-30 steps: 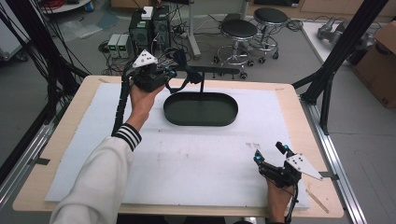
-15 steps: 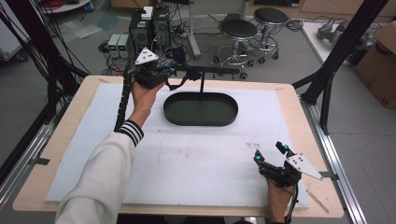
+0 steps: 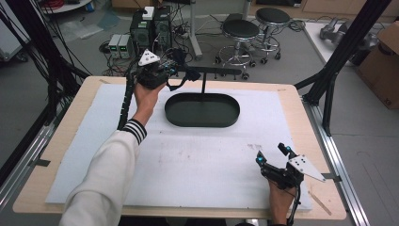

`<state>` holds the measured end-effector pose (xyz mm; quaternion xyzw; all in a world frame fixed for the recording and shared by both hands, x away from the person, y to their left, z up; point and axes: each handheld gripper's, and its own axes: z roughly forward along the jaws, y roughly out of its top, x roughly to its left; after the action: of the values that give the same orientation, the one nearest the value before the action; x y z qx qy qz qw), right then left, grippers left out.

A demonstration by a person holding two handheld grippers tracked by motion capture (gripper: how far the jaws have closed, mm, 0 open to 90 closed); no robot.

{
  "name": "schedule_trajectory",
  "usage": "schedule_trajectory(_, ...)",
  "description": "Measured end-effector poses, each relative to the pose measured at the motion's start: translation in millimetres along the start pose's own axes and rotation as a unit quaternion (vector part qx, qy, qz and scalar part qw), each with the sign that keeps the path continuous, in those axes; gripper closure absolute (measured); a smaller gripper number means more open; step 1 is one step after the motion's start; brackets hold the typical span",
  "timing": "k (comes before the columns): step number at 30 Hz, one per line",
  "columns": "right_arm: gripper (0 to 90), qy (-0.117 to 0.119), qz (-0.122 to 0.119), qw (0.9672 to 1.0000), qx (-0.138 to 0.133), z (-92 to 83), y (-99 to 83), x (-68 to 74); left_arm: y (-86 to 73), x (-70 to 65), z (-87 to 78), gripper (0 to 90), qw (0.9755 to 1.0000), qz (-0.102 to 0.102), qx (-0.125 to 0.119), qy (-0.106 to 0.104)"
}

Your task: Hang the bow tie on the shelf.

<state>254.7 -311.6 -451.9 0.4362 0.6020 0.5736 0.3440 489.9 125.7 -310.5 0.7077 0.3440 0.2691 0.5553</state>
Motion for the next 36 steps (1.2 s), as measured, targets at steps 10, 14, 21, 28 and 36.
schedule_trajectory(10,10.3,0.001,0.005,1.0,0.002,-0.1,0.0,-0.6,-5.8,-1.2,4.0,88.2,0.9999,0.003,0.011,0.001)
schedule_trajectory(14,10.3,0.001,0.005,1.0,0.002,-0.2,0.0,-0.5,-8.5,0.6,1.8,88.2,0.9999,0.001,0.011,0.005)
schedule_trajectory(21,10.4,0.001,0.005,1.0,0.003,-0.4,0.0,-0.5,-12.3,4.5,-0.8,88.2,0.9998,-0.002,0.017,0.006)
schedule_trajectory(28,10.4,0.001,0.004,1.0,0.002,-0.5,0.0,-0.3,-18.3,5.5,-2.4,88.2,0.9997,-0.004,0.024,0.007)
schedule_trajectory(36,10.4,0.001,0.003,1.0,0.001,-0.7,-0.2,-0.4,-23.0,6.2,-3.5,88.0,0.9995,-0.008,0.03,-0.003)
